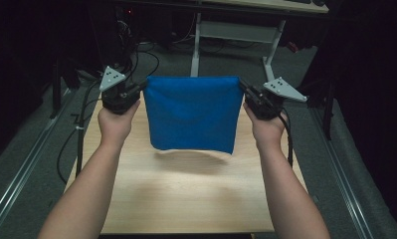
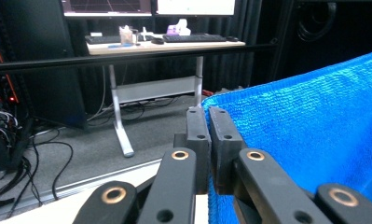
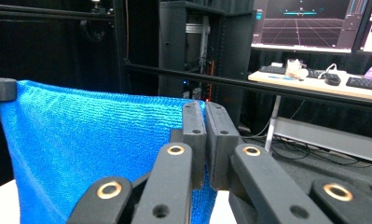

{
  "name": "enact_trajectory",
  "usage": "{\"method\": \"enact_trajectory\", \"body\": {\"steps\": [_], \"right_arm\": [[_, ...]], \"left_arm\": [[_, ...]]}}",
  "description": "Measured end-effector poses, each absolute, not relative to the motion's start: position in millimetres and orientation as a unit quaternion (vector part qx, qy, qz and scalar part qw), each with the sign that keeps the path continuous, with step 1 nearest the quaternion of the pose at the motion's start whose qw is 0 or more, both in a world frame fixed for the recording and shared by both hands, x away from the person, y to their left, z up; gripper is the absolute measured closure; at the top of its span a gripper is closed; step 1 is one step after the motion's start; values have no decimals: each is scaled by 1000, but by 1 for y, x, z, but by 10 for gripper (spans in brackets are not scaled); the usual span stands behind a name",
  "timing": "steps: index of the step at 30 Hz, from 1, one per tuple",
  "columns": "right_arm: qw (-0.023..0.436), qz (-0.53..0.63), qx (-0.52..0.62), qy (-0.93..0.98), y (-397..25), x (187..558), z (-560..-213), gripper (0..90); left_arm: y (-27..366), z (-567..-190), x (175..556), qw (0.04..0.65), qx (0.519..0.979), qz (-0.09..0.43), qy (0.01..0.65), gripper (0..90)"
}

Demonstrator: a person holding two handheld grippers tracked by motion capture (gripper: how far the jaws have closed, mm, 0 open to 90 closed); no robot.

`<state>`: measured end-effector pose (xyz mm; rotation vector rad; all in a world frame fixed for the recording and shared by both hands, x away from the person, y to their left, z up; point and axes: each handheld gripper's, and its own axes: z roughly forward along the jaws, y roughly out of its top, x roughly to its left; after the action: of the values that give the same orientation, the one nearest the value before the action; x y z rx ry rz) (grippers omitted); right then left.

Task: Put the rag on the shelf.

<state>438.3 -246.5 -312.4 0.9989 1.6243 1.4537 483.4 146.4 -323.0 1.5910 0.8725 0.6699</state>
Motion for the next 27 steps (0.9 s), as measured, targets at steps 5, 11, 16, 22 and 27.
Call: {"method": "enact_trajectory", "body": {"steps": [5,11,16,22,27], "right_arm": [[360,555,402,633,-248,463,-316,885],[357,543,414,638,-250,491,-324,886],[353,515,424,656,-249,512,-333,886],[346,484,436,675,-249,526,-351,886],[339,467,442,687,-248,529,-367,886]], "left_arm": [[140,-326,508,556,679,288,383,879],[133,-336,540,534,687,287,400,879],[128,-354,560,505,708,273,412,878],[127,-378,566,493,720,243,425,878],[128,-397,565,483,729,218,433,877]]}}
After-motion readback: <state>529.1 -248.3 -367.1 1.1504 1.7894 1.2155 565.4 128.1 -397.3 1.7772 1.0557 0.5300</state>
